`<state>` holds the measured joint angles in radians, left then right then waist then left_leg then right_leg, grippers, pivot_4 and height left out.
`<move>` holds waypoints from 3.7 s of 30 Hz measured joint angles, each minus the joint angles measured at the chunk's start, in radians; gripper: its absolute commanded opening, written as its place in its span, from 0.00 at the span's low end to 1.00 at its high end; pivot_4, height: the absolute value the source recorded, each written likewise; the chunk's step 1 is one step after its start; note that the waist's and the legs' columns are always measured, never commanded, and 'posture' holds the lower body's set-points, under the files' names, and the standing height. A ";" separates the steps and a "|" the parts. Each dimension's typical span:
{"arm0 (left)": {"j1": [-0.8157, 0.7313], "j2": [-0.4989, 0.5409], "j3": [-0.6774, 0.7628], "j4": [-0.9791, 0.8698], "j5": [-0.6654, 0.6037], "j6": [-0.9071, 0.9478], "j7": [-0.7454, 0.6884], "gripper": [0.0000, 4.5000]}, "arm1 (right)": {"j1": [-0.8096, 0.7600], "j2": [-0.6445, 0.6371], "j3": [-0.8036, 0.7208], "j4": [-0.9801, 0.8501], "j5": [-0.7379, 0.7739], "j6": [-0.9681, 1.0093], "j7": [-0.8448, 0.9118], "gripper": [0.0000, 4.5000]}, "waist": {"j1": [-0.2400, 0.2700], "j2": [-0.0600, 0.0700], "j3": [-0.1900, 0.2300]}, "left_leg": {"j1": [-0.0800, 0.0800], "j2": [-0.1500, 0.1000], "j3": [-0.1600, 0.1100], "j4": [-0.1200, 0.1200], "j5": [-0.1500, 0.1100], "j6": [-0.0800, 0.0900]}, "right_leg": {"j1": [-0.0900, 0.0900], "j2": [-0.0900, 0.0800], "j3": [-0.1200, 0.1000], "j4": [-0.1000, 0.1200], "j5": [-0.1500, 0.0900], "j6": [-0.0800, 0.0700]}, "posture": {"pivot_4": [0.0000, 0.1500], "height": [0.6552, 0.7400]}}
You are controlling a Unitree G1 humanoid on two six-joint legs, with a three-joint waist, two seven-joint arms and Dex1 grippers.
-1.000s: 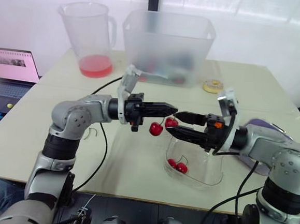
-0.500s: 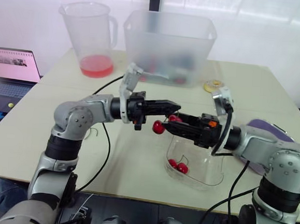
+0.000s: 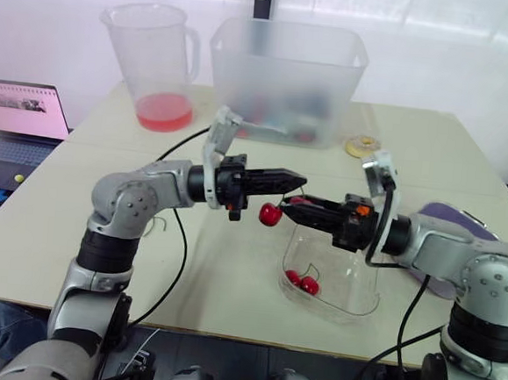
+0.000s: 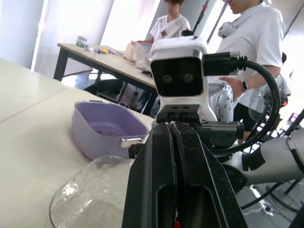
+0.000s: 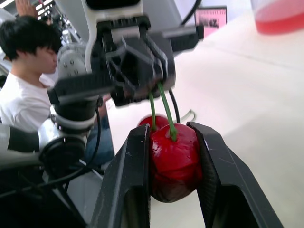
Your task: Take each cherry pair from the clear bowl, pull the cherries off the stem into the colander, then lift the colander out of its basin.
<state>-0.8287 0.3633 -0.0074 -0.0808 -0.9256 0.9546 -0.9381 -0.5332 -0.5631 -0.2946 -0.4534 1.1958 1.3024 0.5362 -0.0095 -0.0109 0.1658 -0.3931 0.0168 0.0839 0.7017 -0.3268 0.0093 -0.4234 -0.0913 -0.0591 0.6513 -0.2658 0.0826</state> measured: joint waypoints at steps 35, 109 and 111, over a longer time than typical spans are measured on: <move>0.072 -0.013 0.062 -0.020 0.043 -0.096 0.095 0.00 | 0.279 -0.665 0.024 0.800 -0.784 -0.753 0.432 0.56 | 0.020 0.001 0.000 | 0.002 0.000 0.004 0.000 0.000 0.001 | 0.001 0.000 0.000 -0.001 0.000 0.000 | 1.00 0.62; -0.029 -0.086 0.050 -0.009 -0.043 -0.041 0.152 0.00 | -0.003 0.003 0.171 0.039 0.080 -0.249 -0.137 0.16 | 0.020 0.001 0.001 | 0.000 0.000 -0.001 0.000 0.000 0.000 | 0.002 0.001 0.000 -0.001 0.000 0.000 | 1.00 0.62; -0.029 -0.086 0.059 -0.010 -0.044 -0.045 0.151 0.00 | 0.032 -0.019 0.201 0.036 0.065 -0.224 -0.126 0.16 | 0.020 0.001 0.001 | 0.000 0.000 -0.001 0.000 0.000 0.000 | 0.001 0.001 0.000 -0.001 0.000 0.000 | 1.00 0.62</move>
<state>-0.8577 0.2775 0.0517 -0.0913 -0.9691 0.9095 -0.7873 -0.5009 -0.5817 -0.0932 -0.4174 1.2610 1.0780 0.4102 0.0101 -0.0101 0.1669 -0.3930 0.0172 0.0831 0.7019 -0.3265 0.0093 -0.4219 -0.0904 -0.0592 0.6501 -0.2657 0.0827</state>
